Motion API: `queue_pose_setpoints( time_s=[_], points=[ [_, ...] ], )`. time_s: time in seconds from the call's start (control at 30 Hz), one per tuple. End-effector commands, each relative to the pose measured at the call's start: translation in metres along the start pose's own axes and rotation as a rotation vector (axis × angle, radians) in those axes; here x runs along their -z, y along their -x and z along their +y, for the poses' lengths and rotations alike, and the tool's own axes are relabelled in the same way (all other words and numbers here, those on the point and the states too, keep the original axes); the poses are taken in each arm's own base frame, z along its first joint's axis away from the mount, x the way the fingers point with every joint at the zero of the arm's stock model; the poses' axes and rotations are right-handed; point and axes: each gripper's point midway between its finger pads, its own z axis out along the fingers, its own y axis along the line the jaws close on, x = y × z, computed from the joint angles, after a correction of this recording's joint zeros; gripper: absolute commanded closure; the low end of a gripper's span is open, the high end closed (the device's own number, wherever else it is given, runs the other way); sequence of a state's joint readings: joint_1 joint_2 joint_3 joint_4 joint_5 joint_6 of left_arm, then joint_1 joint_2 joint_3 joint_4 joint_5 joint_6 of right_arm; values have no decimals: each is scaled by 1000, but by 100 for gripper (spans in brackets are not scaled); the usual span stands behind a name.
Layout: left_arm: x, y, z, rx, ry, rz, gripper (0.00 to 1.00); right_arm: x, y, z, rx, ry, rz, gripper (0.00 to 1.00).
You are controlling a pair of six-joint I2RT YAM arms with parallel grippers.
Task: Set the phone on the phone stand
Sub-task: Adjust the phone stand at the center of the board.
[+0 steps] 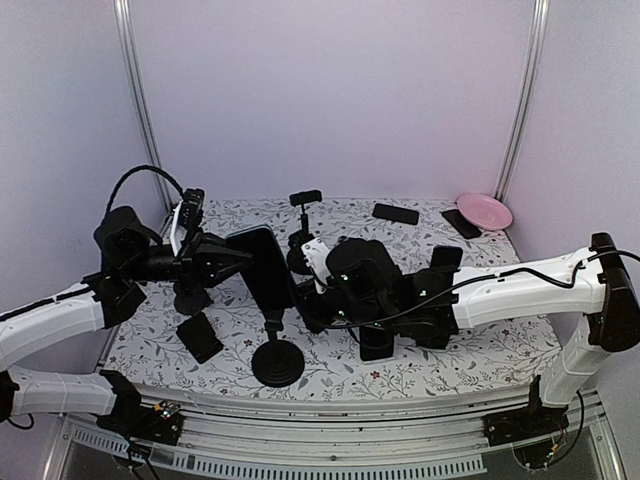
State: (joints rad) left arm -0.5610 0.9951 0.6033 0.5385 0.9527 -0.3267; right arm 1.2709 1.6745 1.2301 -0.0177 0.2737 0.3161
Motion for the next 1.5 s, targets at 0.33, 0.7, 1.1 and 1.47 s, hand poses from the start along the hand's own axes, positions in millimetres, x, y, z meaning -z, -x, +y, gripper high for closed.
queue_pose_setpoints(
  time_s=[0.33, 0.7, 1.1, 1.47],
  points=[
    [20, 26, 5, -3, 212, -73, 100, 17, 31, 16, -93, -2, -57, 98],
    [25, 31, 6, 0, 258, -83, 100, 25, 20, 1, -205, -173, -31, 97],
    [26, 35, 3, -5, 259, -75, 100, 29, 24, 10, -118, -92, -30, 54],
    [27, 42, 1, -23, 266, -72, 100, 54, 26, 4, 1, 163, -50, 19]
  ],
)
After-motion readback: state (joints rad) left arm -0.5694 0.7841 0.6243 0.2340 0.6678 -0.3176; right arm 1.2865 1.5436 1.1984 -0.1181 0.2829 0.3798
